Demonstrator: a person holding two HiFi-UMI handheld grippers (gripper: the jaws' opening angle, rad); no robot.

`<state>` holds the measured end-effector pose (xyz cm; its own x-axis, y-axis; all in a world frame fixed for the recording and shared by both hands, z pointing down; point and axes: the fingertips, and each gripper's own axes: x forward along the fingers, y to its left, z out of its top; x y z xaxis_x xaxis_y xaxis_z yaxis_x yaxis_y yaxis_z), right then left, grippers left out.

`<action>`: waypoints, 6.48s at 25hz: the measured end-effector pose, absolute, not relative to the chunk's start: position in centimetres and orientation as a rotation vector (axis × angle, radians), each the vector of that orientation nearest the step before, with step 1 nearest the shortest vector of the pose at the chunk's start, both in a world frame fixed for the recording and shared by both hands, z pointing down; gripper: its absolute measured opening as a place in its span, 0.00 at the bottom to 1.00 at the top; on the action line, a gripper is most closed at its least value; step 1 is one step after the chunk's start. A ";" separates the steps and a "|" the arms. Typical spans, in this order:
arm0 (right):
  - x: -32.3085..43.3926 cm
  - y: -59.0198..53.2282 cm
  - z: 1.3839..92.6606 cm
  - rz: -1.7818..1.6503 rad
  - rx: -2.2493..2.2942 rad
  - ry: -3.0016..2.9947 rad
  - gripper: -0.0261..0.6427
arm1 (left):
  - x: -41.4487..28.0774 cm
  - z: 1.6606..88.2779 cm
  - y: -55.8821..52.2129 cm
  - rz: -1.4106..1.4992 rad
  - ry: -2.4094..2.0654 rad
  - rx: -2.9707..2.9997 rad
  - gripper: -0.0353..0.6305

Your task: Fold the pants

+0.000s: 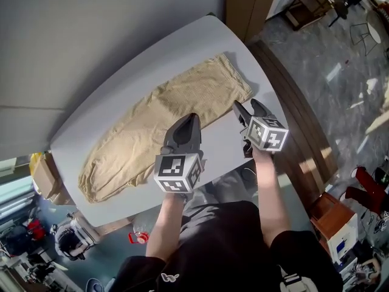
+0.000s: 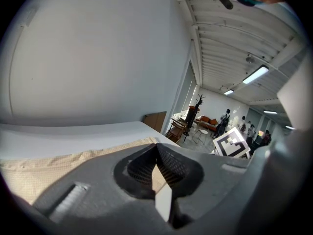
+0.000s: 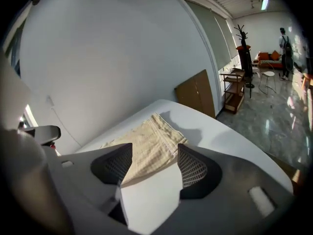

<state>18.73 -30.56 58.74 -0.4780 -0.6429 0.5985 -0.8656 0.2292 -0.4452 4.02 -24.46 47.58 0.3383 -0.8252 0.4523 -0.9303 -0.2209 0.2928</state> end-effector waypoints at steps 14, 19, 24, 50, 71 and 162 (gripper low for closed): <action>19.3 -33.1 62.5 1.226 1.450 -2.044 0.48 | 2.8 48.6 -25.5 0.267 -1.549 2.044 0.06; 19.7 -33.4 63.2 1.139 1.482 -1.927 0.38 | 2.5 48.6 -26.0 0.274 -1.551 2.046 0.06; 19.6 -33.5 63.2 1.032 1.454 -1.882 0.36 | 2.2 49.0 -26.2 0.260 -1.548 2.021 0.06; 25.0 -30.8 62.0 1.100 1.487 -1.915 0.13 | 4.8 49.3 -25.1 0.235 -1.490 2.035 0.06; 28.6 -28.9 55.6 0.827 1.614 -1.914 0.13 | 3.6 48.5 -21.7 0.159 -1.521 2.003 0.06; -0.4 -16.8 44.9 0.522 0.922 -2.588 0.04 | -14.1 43.7 -7.7 -0.068 -1.856 1.767 0.06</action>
